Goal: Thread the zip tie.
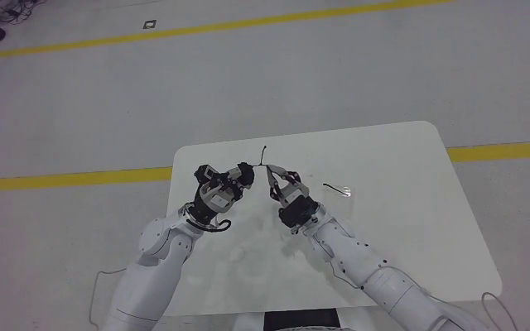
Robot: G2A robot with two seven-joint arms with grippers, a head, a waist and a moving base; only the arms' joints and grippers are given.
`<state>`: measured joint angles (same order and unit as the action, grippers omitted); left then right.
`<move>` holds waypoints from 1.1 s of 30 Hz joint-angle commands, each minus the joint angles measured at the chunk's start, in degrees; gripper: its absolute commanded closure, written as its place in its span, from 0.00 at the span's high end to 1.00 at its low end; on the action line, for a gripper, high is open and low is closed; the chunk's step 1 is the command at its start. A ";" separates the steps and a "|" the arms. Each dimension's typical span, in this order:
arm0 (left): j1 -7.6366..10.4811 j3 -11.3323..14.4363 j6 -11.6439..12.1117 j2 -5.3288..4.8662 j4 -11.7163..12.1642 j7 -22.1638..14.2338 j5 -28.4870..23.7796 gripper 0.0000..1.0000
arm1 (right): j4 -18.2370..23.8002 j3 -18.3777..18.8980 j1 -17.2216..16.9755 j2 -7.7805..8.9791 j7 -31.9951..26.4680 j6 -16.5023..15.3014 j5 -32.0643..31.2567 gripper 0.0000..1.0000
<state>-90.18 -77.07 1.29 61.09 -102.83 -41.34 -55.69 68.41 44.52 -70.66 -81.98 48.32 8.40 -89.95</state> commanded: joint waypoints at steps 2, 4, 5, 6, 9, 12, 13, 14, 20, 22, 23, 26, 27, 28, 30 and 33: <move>-0.12 -0.14 -0.01 0.01 -0.14 -0.06 -0.03 0.00 | -0.09 -0.61 0.19 0.31 -0.25 0.64 0.00 0.00; -0.22 -0.24 -0.03 0.02 -0.28 -0.12 -0.03 0.00 | -0.08 -0.98 0.27 0.53 -0.49 1.08 0.00 0.00; -0.26 -0.28 -0.04 0.02 -0.35 -0.15 -0.05 0.00 | -0.07 -1.15 0.33 0.64 -0.62 1.29 0.00 0.00; -0.32 -0.34 -0.05 0.03 -0.45 -0.18 -0.07 0.00 | -0.06 -1.35 0.38 0.77 -0.76 1.54 0.00 0.00; -0.50 -0.49 0.00 0.04 -0.82 -0.25 -0.17 0.00 | -0.03 -1.82 0.46 1.10 -1.11 2.10 0.00 0.00; -0.74 -0.69 0.07 0.05 -1.12 -0.31 -0.18 0.00 | -0.02 -2.32 0.56 1.39 -1.48 2.61 0.00 0.00; -0.85 -0.79 0.10 0.05 -1.22 -0.33 -0.16 0.00 | 0.02 -2.54 0.60 1.51 -1.60 2.81 0.00 0.00; -0.94 -0.87 0.13 0.05 -1.30 -0.34 -0.15 0.00 | 0.00 -2.73 0.65 1.61 -1.73 2.99 0.00 0.00; -1.48 -1.29 0.26 0.06 -1.79 -0.40 -0.15 0.00 | -0.01 -3.86 0.84 2.18 -2.45 4.04 0.00 0.00; -1.60 -1.39 0.27 0.06 -1.92 -0.39 -0.15 0.00 | -0.01 -4.12 0.90 2.32 -2.66 4.32 0.00 0.00; -1.66 -1.45 0.28 0.07 -1.98 -0.39 -0.14 0.00 | 0.01 -4.25 0.91 2.41 -2.74 4.45 0.00 0.00; -1.75 -1.56 0.29 0.09 -2.14 -0.39 -0.13 0.00 | 0.09 -4.40 0.89 2.58 -2.97 4.68 0.00 0.00; -1.79 -1.59 0.32 0.09 -2.18 -0.39 -0.10 0.00 | 0.18 -4.44 0.86 2.64 -3.07 4.77 0.00 0.00; -1.80 -1.61 0.34 0.10 -2.20 -0.39 -0.05 0.00 | 0.25 -4.45 0.83 2.68 -3.12 4.84 0.00 0.00; -1.86 -1.62 0.34 0.13 -2.22 -0.34 -0.12 0.00 | 0.40 -4.47 0.77 2.76 -3.18 4.94 0.00 0.00; -1.87 -1.62 0.33 0.14 -2.23 -0.33 -0.12 0.00 | 0.47 -4.60 0.82 2.90 -3.25 5.02 0.00 0.00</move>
<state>-92.05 -78.69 1.63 61.23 -105.07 -41.67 -55.80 68.88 39.96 -69.87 -79.12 45.10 13.39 -89.95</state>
